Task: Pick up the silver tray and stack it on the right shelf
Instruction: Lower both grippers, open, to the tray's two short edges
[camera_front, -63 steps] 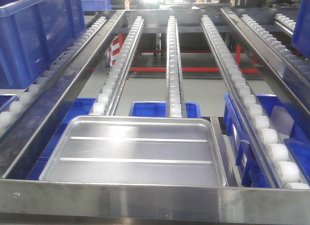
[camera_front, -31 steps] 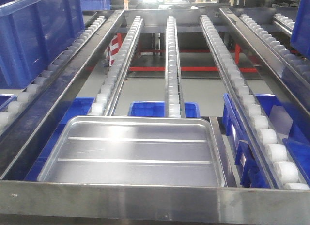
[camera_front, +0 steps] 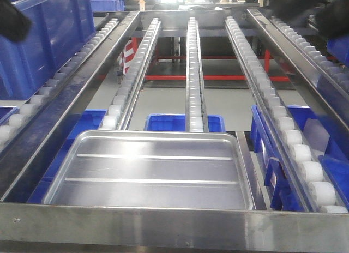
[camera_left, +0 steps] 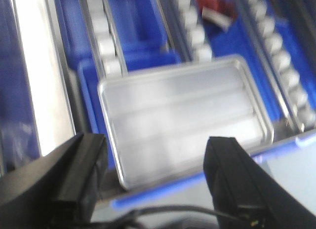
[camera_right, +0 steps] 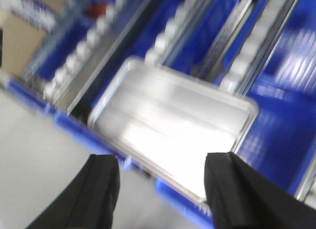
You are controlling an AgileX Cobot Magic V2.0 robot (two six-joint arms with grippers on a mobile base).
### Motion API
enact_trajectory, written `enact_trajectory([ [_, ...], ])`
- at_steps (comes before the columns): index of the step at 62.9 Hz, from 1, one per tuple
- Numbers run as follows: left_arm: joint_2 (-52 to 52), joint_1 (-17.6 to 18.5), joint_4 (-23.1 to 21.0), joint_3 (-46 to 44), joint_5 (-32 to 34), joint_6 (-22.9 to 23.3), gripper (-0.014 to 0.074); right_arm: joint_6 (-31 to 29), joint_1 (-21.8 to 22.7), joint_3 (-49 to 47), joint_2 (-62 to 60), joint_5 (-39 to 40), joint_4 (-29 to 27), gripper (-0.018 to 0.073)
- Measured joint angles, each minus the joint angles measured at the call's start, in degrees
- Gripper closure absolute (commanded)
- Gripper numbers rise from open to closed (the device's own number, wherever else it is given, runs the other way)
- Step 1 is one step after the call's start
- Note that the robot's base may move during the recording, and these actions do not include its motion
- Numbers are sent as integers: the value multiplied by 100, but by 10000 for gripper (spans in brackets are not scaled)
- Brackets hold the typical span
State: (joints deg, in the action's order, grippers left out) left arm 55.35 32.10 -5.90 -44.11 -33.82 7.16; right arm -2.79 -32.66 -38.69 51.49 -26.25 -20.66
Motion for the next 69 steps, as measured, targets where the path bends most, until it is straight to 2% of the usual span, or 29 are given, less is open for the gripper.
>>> enact_trajectory([
  [7,516,156,-16,-194,-415,0,260,0,-49,-251,700,-250,-10,93],
  [16,1170,497,-27,-343,-537,0,260,89,-49,-534,1473,-343,-10,93],
  [22,1642,588,34,-539,-623,238,260,279,-49,-741,1936,-514,52,93],
  [27,2015,601,302,-739,-760,506,260,661,-60,-928,2296,-672,336,93],
  [31,2309,601,653,-917,-914,934,260,1079,-60,-1063,2514,-816,778,93],
  [39,2785,601,1281,-1250,-1151,1663,260,2429,-60,-1357,2912,-1202,1891,93],
  [46,3076,601,1472,-1494,-1140,1998,260,3420,-60,-1564,3179,-1326,2645,93],
  [54,3242,590,1524,-1593,-1070,2139,260,3793,-60,-1604,3356,-1221,2790,93],
  [69,3541,542,1614,-1603,-1033,2370,260,3882,-60,-1608,3666,-1064,2790,93],
])
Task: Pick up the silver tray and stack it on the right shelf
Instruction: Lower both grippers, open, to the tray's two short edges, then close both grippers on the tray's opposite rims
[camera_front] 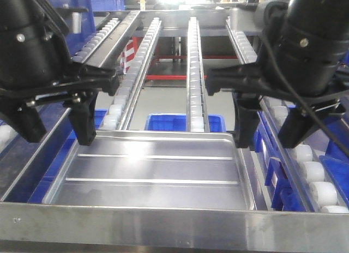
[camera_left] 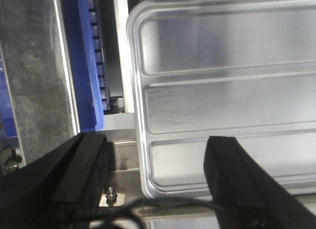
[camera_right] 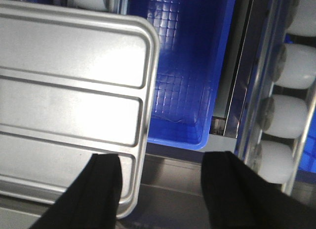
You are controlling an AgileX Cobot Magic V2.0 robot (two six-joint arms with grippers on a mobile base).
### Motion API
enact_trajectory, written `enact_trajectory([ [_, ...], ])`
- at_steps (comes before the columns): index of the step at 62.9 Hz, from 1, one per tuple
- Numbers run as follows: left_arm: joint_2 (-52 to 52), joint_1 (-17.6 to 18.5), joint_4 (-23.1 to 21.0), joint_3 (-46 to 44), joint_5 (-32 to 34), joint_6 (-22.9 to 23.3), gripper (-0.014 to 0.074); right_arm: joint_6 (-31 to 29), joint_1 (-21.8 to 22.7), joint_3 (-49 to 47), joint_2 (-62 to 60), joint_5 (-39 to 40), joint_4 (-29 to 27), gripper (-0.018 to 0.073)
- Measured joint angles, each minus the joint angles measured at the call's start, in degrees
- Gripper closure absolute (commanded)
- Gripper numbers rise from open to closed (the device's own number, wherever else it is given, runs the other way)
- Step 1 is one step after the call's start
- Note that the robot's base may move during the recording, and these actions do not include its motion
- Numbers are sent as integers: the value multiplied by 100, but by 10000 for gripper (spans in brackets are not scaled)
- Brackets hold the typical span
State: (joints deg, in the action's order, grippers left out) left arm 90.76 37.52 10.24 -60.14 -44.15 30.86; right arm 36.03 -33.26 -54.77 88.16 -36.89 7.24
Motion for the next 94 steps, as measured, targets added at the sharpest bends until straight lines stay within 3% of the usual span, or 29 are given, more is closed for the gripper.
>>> enact_trajectory([
  [27,542,-7,117,0,292,35,260,23,0,-9,635,335,-107,93],
  [38,758,-42,152,-4,349,244,260,23,0,-9,869,421,-107,93],
  [72,883,-118,152,-13,468,315,260,-45,0,-13,911,514,-107,97],
  [77,883,-118,152,-13,468,315,279,-93,0,-13,911,514,-107,150],
  [83,883,-118,130,-13,482,315,342,-117,0,-13,911,514,-107,293],
  [92,883,-118,105,-13,516,324,509,-117,-11,-13,911,514,-115,517],
  [94,892,-118,105,-13,516,324,559,-117,-11,-23,911,498,-119,508],
])
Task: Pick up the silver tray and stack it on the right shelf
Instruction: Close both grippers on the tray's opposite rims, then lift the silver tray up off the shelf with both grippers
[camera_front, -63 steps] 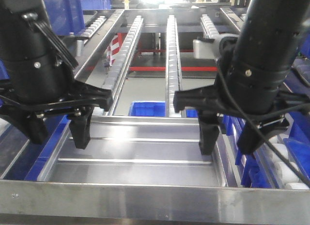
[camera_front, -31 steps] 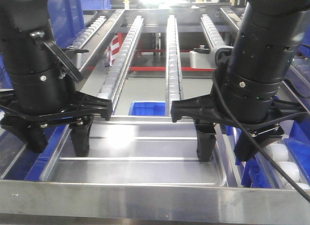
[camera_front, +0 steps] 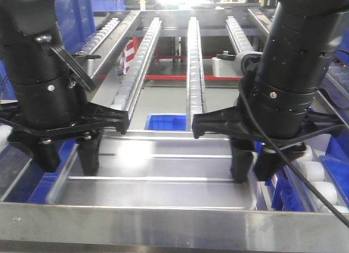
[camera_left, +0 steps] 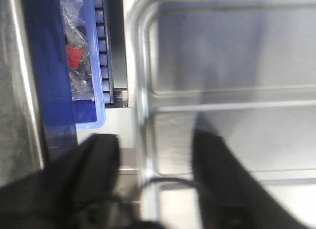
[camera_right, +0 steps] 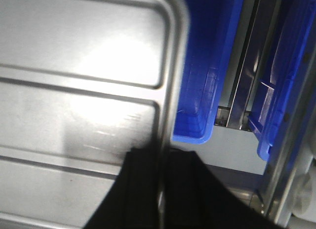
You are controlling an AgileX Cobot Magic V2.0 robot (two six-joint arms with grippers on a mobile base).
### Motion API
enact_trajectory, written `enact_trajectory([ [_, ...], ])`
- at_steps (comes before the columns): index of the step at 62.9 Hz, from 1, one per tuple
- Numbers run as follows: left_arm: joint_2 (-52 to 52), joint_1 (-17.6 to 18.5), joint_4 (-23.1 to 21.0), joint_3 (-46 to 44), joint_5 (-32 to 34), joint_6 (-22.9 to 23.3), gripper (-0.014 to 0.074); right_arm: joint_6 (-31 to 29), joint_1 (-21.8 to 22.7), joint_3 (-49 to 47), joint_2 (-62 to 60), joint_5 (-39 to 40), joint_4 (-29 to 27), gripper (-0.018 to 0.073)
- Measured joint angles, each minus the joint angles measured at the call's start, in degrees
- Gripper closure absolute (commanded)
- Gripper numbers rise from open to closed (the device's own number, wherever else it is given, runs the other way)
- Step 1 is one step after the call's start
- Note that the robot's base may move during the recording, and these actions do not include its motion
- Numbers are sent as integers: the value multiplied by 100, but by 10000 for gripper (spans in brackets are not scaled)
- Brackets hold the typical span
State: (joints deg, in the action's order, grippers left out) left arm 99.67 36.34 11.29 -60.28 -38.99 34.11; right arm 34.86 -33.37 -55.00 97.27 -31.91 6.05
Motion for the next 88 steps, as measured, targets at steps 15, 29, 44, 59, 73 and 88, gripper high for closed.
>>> enact_trajectory([
  [15,13,-11,-34,-4,-8,54,694,10,0,0,0,-82,-22,503],
  [29,17,-20,-84,-171,-166,103,695,24,0,0,-159,-170,-31,503],
  [44,-470,42,45,-642,-696,103,695,35,0,0,-983,-427,104,503],
  [59,-1219,389,179,-1114,-1360,103,694,45,0,0,-2099,-924,204,503],
  [73,-1726,820,168,-1186,-1564,181,694,45,0,0,-2978,-1579,213,503],
  [88,-1872,959,144,-1188,-1606,245,697,33,0,0,-3453,-1770,192,503],
])
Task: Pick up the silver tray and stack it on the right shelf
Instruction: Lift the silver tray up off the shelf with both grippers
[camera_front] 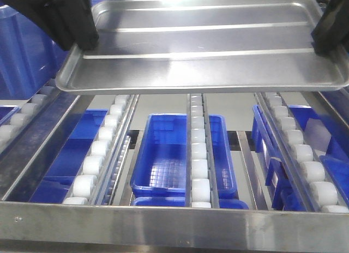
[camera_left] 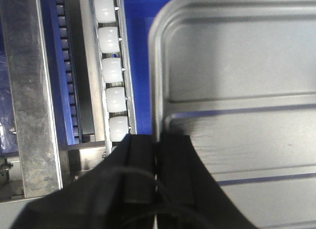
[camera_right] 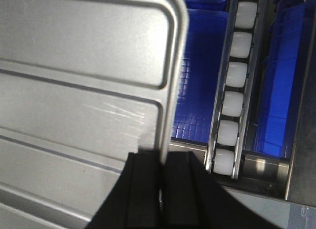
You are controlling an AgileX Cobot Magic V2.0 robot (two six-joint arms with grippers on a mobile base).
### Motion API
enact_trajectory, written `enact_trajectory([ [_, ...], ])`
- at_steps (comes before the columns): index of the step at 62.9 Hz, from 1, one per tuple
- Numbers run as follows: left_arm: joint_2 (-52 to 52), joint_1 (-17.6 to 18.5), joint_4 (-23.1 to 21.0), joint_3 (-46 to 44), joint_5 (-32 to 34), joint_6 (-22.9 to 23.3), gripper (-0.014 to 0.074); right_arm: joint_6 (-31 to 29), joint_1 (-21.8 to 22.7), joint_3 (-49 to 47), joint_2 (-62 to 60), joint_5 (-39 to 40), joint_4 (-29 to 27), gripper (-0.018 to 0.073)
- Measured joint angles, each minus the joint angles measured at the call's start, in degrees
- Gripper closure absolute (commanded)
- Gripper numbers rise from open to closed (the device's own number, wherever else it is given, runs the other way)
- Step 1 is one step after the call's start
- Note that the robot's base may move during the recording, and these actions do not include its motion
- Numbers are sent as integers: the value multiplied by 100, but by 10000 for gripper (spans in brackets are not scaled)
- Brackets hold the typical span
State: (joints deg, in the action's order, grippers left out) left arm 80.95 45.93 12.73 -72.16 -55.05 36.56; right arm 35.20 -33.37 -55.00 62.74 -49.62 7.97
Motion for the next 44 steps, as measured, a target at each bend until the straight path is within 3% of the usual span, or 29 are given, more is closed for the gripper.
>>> enact_trajectory([
  [44,0,0,0,0,-26,13,697,-8,0,0,0,0,-22,503],
])
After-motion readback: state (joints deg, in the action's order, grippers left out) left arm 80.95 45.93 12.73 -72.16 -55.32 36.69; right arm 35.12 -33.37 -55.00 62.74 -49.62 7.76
